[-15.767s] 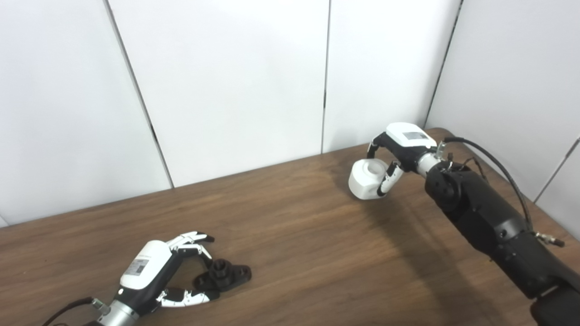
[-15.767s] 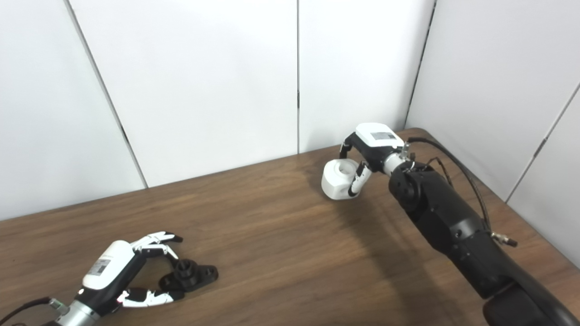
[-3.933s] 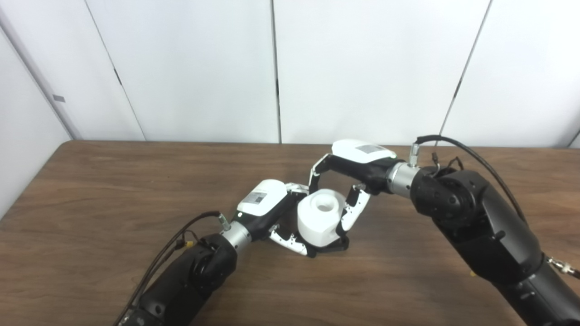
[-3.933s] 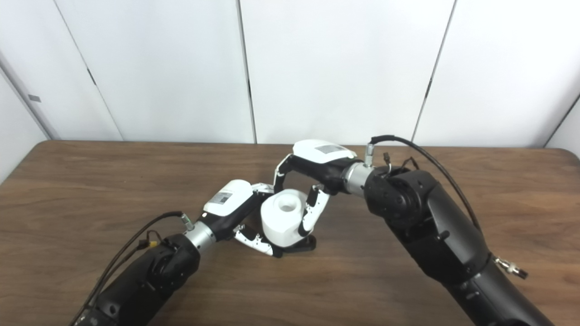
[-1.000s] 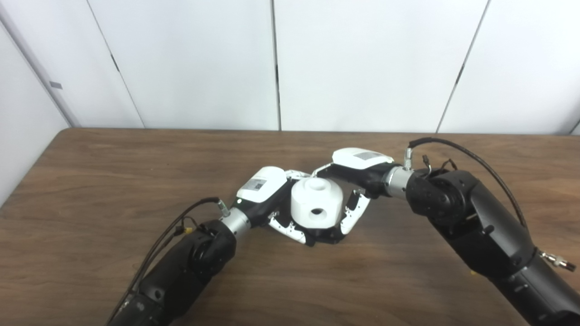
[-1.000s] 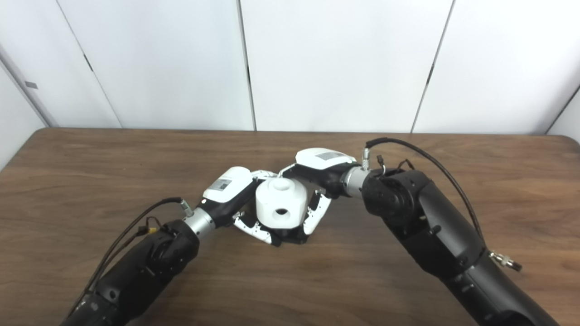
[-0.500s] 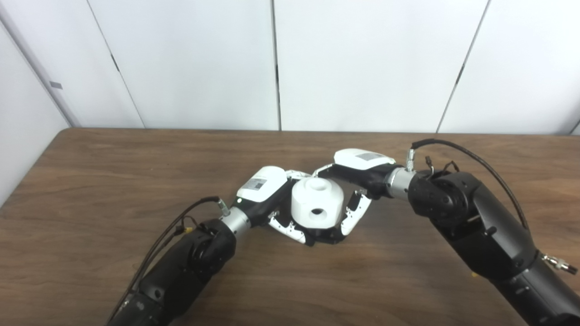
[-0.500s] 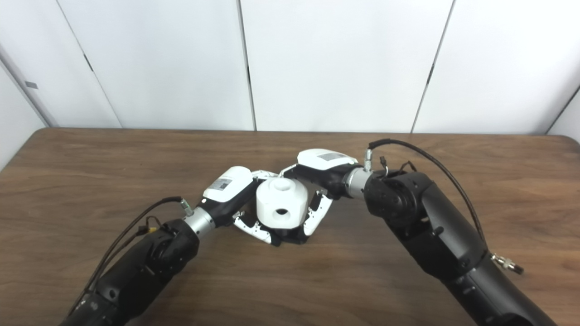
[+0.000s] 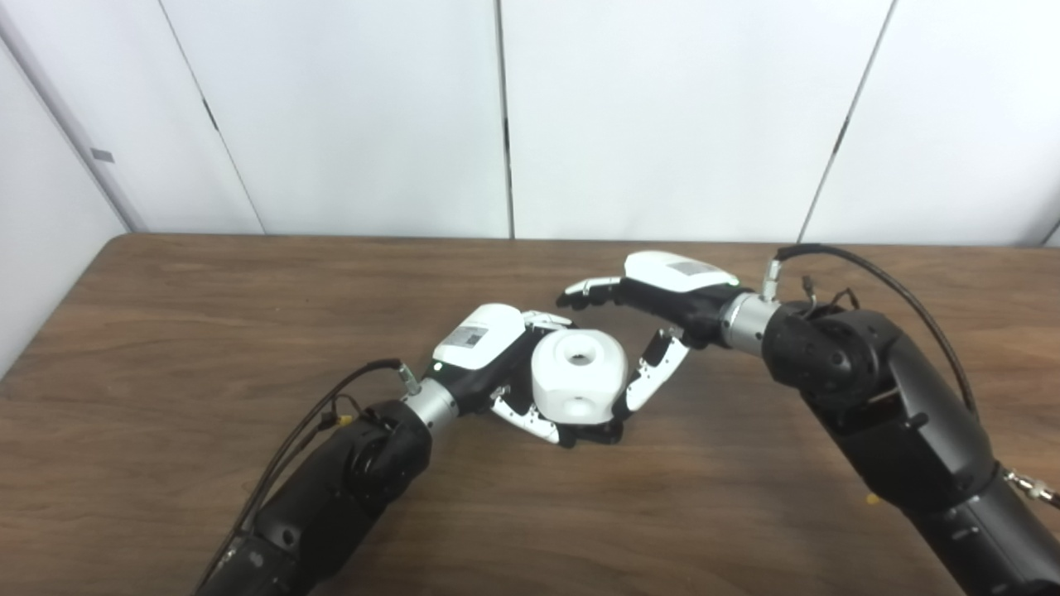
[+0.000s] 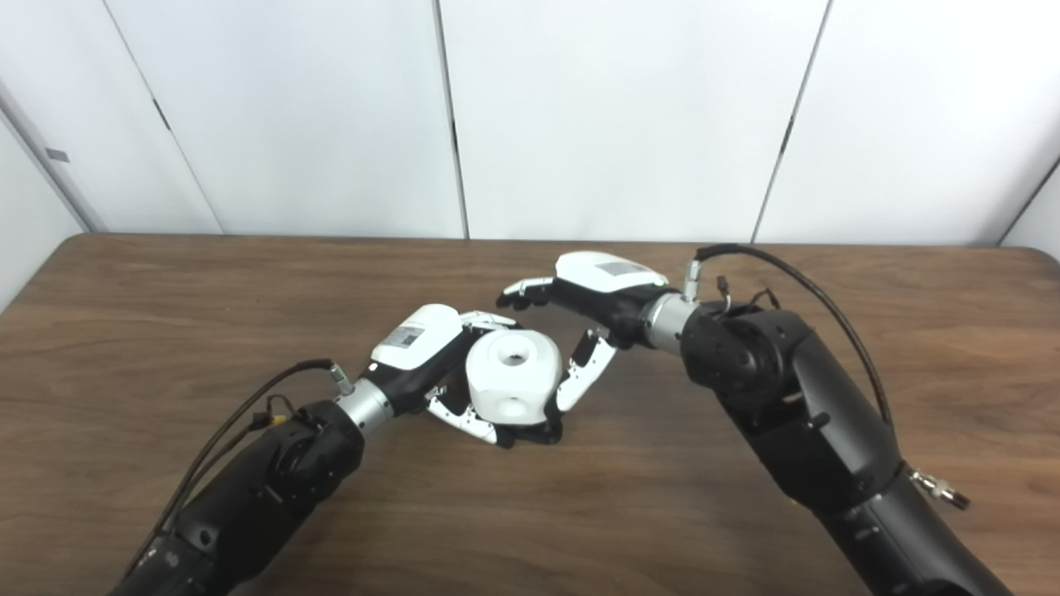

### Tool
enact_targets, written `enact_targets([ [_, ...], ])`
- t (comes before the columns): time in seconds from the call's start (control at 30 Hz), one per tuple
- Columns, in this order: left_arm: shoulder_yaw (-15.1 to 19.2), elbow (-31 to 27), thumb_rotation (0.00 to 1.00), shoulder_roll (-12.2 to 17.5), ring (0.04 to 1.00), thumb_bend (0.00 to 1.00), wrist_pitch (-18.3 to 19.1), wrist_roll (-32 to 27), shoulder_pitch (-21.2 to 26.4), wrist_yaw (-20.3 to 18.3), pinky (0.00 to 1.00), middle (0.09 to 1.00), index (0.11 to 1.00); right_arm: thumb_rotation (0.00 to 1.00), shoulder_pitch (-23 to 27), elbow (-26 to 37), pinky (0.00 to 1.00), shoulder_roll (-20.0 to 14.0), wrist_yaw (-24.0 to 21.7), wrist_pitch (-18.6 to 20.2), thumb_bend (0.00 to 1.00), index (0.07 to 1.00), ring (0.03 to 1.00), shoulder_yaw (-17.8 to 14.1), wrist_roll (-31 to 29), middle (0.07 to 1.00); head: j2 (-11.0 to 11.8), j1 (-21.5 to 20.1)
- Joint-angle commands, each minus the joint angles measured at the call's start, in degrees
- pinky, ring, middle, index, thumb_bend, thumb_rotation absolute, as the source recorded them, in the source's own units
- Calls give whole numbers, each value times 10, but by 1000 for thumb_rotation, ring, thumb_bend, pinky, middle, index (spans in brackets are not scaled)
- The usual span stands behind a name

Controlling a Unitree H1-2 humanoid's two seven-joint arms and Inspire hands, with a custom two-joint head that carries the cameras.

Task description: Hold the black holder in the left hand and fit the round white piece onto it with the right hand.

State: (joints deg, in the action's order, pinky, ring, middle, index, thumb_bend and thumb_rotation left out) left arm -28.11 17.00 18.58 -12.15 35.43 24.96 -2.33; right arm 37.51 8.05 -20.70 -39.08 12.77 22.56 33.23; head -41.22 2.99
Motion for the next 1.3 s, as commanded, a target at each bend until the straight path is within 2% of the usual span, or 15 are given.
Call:
enact_targets([
  [0.0,-15,30,242,8,833,1000,24,16,-21,-49,666,818,615,240,35,23,789,-2,24,-7,893,873,857,-23,-6,862,0,0],
  [0.17,-15,29,256,8,831,1000,23,16,-22,-49,666,817,616,227,47,25,722,-11,33,-8,895,871,838,-45,-5,859,0,-1],
  [0.53,-14,27,248,8,835,1000,26,15,-22,-52,670,821,616,188,48,39,723,-20,15,21,930,865,842,-64,-16,859,0,0],
  [0.67,-14,27,257,9,835,1000,26,16,-22,-51,672,819,619,161,54,43,728,-34,-1,31,951,885,867,-67,-30,891,0,1],
  [0.77,-14,27,258,9,831,1000,26,17,-22,-50,666,817,617,146,57,42,684,-47,-3,28,959,888,867,-74,-47,904,0,0],
  [0.9,-13,27,252,12,841,1000,27,14,-23,-55,676,822,620,87,47,64,699,-64,3,35,916,885,878,-92,-57,904,8,-5],
  [1.0,-11,24,242,16,850,1000,30,12,-23,-60,682,826,623,26,23,80,702,-68,30,36,876,862,859,-119,-61,885,11,-3],
  [1.1,-10,30,234,18,847,1000,23,14,-23,-54,676,827,625,2,-5,77,682,-59,75,14,810,823,810,-145,-68,840,17,-4],
  [1.27,-6,37,234,19,839,1000,13,11,-23,-47,671,823,620,0,-38,57,647,-47,133,-23,770,782,761,-159,-80,797,22,-8],
])
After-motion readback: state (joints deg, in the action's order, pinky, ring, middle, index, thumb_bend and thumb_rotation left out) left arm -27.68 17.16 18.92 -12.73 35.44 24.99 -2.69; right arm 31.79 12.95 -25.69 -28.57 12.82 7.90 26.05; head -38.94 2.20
